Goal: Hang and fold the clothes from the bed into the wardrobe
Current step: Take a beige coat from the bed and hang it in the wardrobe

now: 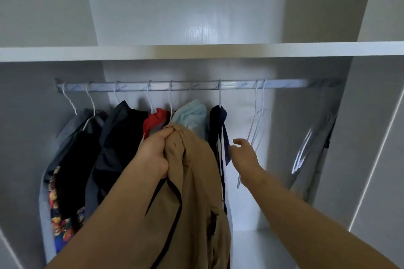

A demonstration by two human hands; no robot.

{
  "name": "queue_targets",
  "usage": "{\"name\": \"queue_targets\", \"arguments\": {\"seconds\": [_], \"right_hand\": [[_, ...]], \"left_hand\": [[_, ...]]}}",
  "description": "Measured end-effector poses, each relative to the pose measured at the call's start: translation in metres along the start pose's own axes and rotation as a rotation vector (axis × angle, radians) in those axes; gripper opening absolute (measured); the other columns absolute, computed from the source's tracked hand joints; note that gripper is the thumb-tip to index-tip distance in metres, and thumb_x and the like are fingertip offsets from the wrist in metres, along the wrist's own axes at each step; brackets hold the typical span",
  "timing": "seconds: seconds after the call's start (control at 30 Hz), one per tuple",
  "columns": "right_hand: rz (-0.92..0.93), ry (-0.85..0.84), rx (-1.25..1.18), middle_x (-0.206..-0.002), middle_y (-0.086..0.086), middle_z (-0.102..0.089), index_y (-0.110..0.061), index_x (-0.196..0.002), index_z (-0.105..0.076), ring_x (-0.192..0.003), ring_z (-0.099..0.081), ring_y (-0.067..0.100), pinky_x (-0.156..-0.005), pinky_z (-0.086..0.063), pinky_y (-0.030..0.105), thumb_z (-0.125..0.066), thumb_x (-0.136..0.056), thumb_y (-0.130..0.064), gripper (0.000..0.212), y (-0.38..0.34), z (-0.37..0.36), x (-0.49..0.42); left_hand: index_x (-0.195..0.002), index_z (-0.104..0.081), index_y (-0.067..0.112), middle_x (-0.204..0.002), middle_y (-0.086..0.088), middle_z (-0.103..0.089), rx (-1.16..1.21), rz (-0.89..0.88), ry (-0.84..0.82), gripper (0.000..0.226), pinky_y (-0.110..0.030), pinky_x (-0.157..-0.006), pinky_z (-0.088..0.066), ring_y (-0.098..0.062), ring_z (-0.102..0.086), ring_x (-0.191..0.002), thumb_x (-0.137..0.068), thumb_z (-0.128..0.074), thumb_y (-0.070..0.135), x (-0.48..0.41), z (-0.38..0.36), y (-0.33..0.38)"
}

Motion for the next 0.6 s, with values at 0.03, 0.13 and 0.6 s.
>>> {"name": "queue_targets", "arguments": {"seconds": [0.03, 0.13, 0.6], "right_hand": [[0.018, 0.009, 0.061, -0.129, 0.012, -0.051, -0.007, -0.136, -0.04, -0.098, -0.056, 0.018, -0.079, -0.046, 0.025, -0.049, -0.09, -0.009, 0.047, 0.002, 0.0, -0.009], [0.019, 0.018, 0.167, -0.132, 0.016, -0.047, -0.004, -0.133, -0.042, -0.117, -0.05, 0.029, -0.101, -0.041, 0.039, -0.062, -0.083, -0.01, 0.054, 0.013, -0.001, -0.031], [-0.062, 0.221, 0.449, -0.116, 0.02, -0.055, -0.019, -0.137, -0.032, -0.107, -0.052, 0.035, -0.101, -0.037, 0.04, -0.045, -0.091, -0.019, 0.048, 0.045, 0.043, -0.088]], "left_hand": [[-0.128, -0.052, 0.0, -0.13, -0.018, -0.054, 0.017, 0.011, -0.002, 0.037, -0.035, -0.096, -0.041, -0.027, -0.053, -0.117, -0.096, -0.047, 0.018, -0.005, -0.003, -0.002], [-0.126, -0.053, 0.0, -0.128, -0.018, -0.056, 0.035, 0.027, -0.011, 0.036, -0.036, -0.096, -0.042, -0.027, -0.057, -0.106, -0.095, -0.047, 0.016, -0.017, -0.008, -0.004], [-0.132, -0.049, 0.003, -0.122, -0.016, -0.057, 0.109, 0.08, -0.031, 0.038, -0.034, -0.107, -0.036, -0.025, -0.054, -0.114, -0.097, -0.042, 0.016, -0.054, -0.021, -0.015]]}}
Point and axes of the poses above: each hand's wrist, its own x-axis away from the middle knuckle, its own z-axis out of the back of the hand, y = z × x, the point moved 7 cm from there along -x, towards the middle knuckle
